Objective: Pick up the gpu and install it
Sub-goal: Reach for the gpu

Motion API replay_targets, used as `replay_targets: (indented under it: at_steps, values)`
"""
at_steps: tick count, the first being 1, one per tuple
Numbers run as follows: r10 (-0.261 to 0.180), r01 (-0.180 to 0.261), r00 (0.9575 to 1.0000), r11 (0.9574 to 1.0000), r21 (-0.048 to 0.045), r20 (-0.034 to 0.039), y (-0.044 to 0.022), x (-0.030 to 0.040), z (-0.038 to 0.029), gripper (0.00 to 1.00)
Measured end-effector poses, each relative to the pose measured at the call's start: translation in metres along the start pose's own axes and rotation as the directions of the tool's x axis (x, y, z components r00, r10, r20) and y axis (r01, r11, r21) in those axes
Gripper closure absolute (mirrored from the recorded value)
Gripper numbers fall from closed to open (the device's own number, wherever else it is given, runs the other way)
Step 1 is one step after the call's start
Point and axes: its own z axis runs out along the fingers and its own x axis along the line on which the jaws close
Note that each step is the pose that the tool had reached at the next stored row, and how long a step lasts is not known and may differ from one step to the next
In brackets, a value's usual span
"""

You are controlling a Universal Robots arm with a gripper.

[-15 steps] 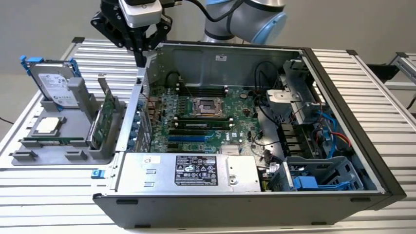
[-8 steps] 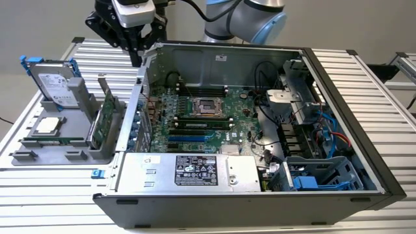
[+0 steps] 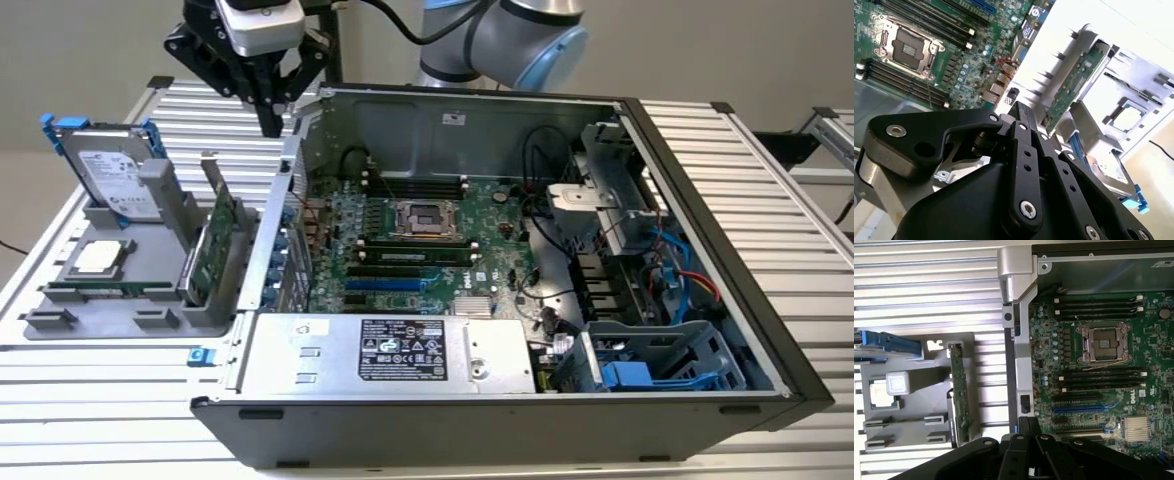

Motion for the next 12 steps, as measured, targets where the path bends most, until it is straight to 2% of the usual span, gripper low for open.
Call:
replay_targets:
  at_steps: [12]
  values:
    - [0.0, 0.0, 1.0, 1.0, 0.0, 0.0, -0.0009, 0.0128, -0.0003, 1.0]
